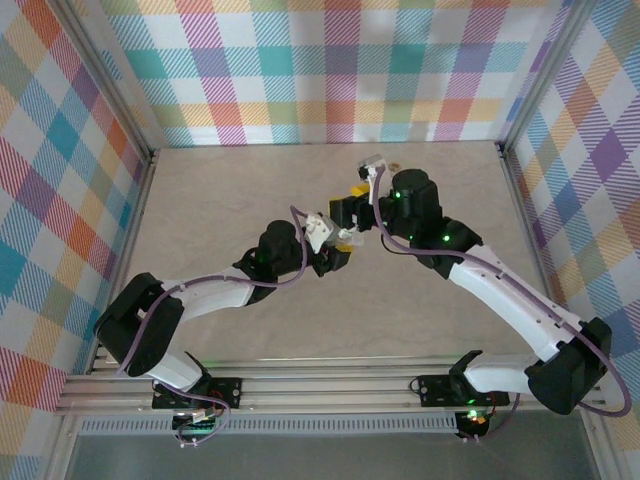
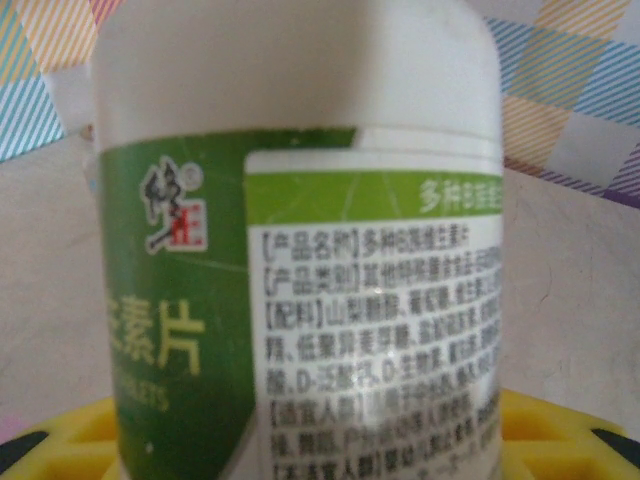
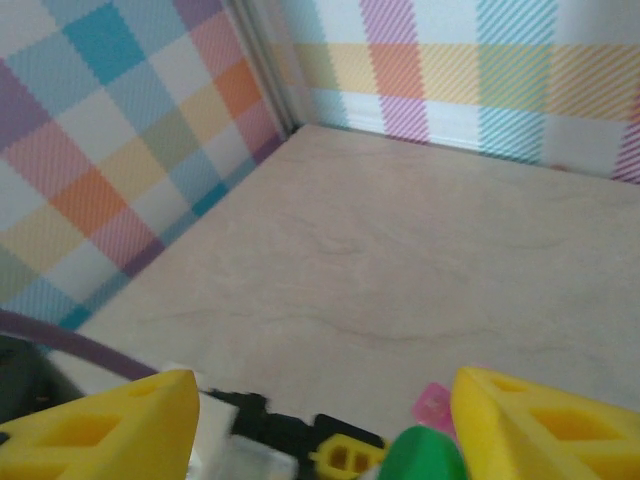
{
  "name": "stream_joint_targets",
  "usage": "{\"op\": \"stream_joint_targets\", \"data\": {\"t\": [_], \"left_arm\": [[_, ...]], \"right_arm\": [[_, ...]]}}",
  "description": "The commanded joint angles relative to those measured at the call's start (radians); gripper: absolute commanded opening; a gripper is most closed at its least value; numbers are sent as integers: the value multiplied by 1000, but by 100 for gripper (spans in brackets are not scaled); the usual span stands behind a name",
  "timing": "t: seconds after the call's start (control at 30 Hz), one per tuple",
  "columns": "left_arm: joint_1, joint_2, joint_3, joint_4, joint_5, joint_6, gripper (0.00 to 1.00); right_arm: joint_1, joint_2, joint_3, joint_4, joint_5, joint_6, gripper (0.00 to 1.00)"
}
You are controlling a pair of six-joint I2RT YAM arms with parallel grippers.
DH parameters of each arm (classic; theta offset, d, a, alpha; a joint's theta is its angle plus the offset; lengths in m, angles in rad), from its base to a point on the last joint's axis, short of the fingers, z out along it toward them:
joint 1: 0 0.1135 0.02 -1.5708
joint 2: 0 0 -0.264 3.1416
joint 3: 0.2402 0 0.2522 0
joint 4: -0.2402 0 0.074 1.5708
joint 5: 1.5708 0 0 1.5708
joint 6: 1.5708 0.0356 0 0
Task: Sort the pills into containers
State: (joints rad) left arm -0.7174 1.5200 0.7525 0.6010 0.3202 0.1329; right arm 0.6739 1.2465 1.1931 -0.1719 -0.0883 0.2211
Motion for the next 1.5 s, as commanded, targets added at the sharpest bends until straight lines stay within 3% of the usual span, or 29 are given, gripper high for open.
{"op": "stream_joint_targets", "data": {"t": [0.0,0.2,0.37,0.5,0.67,0.83,1.27,1.47], "left_arm": [[6,4,9,13,-17,-18,0],[6,-12,-17,57,-1,-8,0],[6,-58,-71,127,27,12,0],[7,-90,-97,147,23,24,0],[7,-112,-120,195,54,30,0],[8,-119,-112,184,92,37,0],[5,-82,-81,153,102,38,0],[5,-82,-63,122,82,46,0]], "right_arm": [[3,-22,54,-33,-113,49,68],[-32,-48,38,-90,37,90,75],[-176,-59,-32,-151,125,168,75],[-248,-51,-116,-121,61,202,75],[-252,11,-128,-103,-26,207,75],[-252,19,-146,25,-193,256,75],[-217,-8,-122,82,-339,234,77],[-137,27,-94,-19,-297,118,78]]}}
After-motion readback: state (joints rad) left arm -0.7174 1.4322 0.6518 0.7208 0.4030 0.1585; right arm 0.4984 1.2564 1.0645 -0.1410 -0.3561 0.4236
